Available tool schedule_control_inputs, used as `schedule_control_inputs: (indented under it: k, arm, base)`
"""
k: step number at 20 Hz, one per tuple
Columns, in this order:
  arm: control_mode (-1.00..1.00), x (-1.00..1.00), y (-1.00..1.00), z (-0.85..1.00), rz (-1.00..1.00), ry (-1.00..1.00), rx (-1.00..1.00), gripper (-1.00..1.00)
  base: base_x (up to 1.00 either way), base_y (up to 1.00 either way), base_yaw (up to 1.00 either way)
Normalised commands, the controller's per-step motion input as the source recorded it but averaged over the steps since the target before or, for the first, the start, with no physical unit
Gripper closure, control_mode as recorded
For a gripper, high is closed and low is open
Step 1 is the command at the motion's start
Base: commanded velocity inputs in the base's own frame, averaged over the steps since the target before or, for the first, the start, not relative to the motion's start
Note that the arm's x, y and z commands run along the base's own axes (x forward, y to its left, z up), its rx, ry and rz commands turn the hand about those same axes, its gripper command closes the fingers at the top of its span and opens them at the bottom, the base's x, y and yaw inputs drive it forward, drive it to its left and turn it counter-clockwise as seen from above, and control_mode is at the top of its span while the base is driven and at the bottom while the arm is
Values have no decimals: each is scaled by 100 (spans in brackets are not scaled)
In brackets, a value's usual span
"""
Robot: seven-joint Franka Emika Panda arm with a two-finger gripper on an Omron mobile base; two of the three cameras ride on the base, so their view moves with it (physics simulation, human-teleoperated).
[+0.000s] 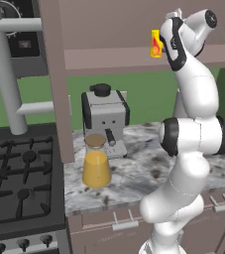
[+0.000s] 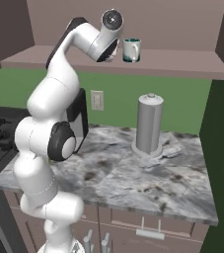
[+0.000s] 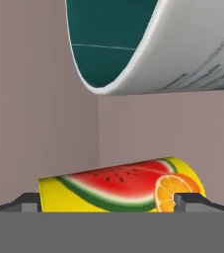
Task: There is a tray on the dining counter. Grab the cup, mug, and pitcher and place them on the tray. The pitcher may be placed next to the tray if it cannot fit the tray.
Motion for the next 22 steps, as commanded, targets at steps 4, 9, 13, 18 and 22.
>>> schedule_control_inputs:
  k: [4,9,13,18,22]
  arm:
    - [-100,0,0,0,1,14,0,-100]
    - [-100,0,0,0,0,5,-1,100]
    - [-100,0,0,0,0,0,0,100]
    - [-100,-6,0,-11,0,-11,0,100]
    - [-100,-28,0,-21,0,-28,0,100]
  base:
    - [0,0,0]
    - [0,0,0]
    - [0,0,0]
    - [0,0,0]
    - [0,0,0]
